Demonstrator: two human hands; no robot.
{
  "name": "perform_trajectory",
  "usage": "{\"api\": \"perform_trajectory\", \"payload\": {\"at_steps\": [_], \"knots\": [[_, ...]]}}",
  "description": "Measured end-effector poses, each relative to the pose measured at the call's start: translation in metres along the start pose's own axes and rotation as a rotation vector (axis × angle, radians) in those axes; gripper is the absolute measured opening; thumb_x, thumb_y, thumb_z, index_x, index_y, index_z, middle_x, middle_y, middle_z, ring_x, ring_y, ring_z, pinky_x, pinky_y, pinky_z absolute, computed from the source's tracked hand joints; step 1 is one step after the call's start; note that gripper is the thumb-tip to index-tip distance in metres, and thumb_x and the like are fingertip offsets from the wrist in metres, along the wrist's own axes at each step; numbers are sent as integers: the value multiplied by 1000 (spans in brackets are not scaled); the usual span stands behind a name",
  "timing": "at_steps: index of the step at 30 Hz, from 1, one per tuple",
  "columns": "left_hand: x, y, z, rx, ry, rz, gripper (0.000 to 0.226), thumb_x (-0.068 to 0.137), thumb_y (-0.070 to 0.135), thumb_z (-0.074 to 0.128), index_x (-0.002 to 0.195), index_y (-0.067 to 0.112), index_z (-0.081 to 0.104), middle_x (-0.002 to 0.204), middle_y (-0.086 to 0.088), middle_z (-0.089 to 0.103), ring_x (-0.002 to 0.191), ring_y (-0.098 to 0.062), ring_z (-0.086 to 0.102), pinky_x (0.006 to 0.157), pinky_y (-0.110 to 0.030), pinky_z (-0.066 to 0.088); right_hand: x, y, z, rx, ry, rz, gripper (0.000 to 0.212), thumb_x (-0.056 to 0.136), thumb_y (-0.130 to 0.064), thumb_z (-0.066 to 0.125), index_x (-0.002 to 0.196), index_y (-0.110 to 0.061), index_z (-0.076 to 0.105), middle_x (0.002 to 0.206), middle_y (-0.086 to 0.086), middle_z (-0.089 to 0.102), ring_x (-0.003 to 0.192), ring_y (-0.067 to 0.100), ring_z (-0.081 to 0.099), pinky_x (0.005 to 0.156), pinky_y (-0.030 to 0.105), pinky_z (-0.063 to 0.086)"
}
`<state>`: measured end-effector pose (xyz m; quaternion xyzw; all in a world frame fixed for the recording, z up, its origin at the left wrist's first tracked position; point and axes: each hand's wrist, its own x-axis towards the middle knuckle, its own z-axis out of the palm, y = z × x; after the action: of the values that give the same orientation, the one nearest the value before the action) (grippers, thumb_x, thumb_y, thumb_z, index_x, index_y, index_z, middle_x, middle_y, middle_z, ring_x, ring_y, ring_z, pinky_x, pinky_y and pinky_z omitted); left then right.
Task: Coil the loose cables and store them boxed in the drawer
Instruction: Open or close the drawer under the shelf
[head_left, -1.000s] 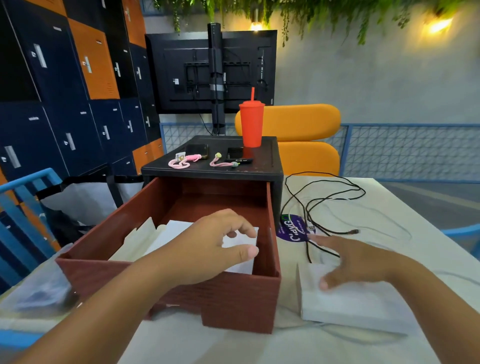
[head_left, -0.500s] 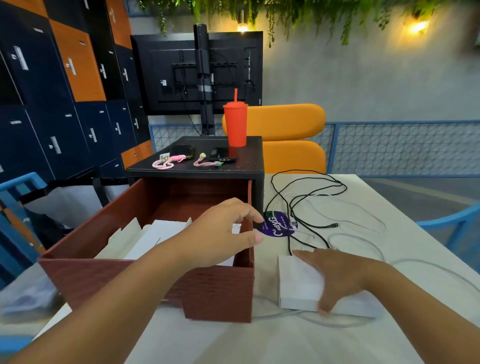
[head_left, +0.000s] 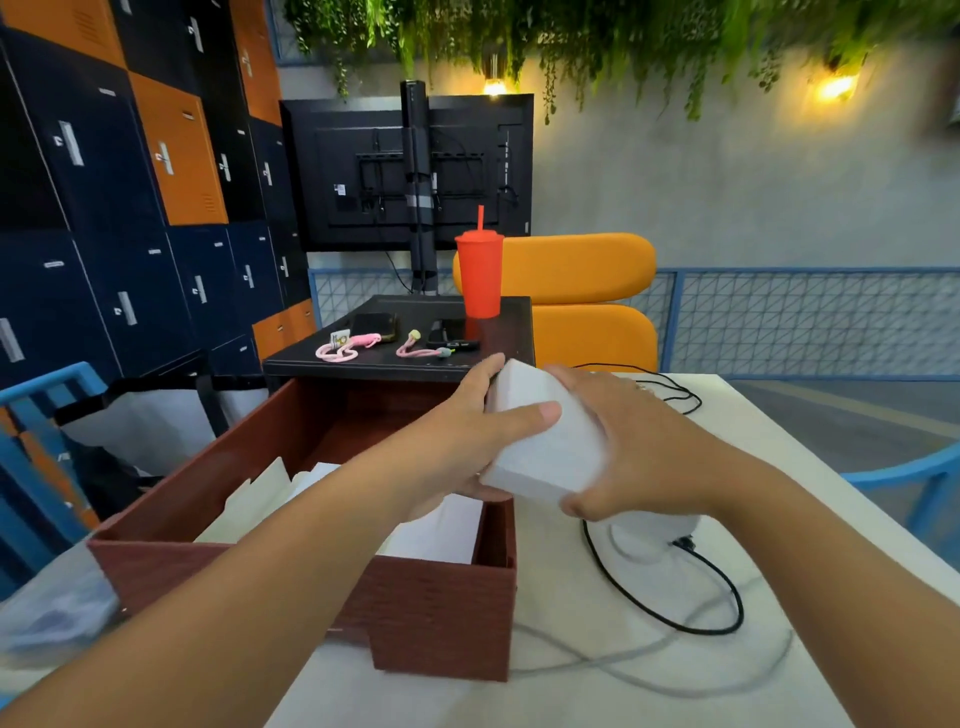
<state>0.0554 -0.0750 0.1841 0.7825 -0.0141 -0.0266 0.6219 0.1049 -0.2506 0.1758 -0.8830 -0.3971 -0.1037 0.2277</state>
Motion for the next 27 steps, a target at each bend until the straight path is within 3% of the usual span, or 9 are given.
{"api": "perform_trajectory", "payload": {"at_steps": [6, 11, 14, 17, 20, 23, 27], "knots": [[0, 11, -34, -71, 110, -12, 33, 89, 27, 60, 116, 34, 43, 108, -1, 60, 88, -20, 62, 53, -30, 55, 33, -22, 3, -102, -14, -55, 104, 59, -47, 76, 140, -40, 12, 117, -1, 45, 107, 19, 41, 94, 37, 40], [0, 9, -78, -244, 252, -31, 19, 88, 23, 61, 102, 32, 52, 102, -4, 63, 89, -24, 62, 68, -41, 54, 57, -20, 4, -133, -108, 10, 113, 62, -48, 75, 146, -37, 1, 122, -3, 35, 119, 20, 31, 100, 34, 33], [6, 2, -99, -198, 263, -54, 26, 85, 21, 65, 105, 30, 51, 100, -3, 60, 88, -22, 60, 72, -39, 54, 74, -22, 12, -83, -134, 21, 111, 60, -44, 77, 146, -34, 7, 114, -4, 35, 113, 18, 32, 92, 32, 37], [19, -6, -120, 114, 239, -52, 72, 67, 29, 80, 122, 38, 35, 115, 2, 48, 102, -23, 52, 85, -40, 52, 89, -26, 22, -101, -137, 11, 108, 60, -43, 77, 145, -32, 12, 111, -3, 36, 105, 15, 34, 88, 33, 42], [29, -11, -137, 651, 160, 21, 108, 45, 47, 87, 131, 43, 23, 135, 9, 27, 123, -20, 36, 105, -41, 38, 103, -23, 30, -127, -150, 6, 105, 59, -44, 77, 143, -33, 15, 108, -3, 38, 102, 14, 35, 88, 35, 44], [37, -12, -142, 1026, 75, 117, 119, 49, 42, 88, 141, 41, 12, 141, 17, 11, 129, -14, 23, 106, -36, 33, 113, -21, 37, -177, -206, -6, 107, 60, -45, 76, 144, -32, 11, 105, -7, 33, 101, 13, 35, 88, 34, 44], [51, -24, -136, 1380, -27, 156, 117, 56, 37, 82, 140, 44, 0, 127, 13, 28, 114, -12, 32, 95, -33, 43, 128, -20, 51, -261, -240, -40, 105, 59, -45, 74, 143, -29, 14, 100, -5, 33, 96, 15, 37, 73, 30, 42]]}}
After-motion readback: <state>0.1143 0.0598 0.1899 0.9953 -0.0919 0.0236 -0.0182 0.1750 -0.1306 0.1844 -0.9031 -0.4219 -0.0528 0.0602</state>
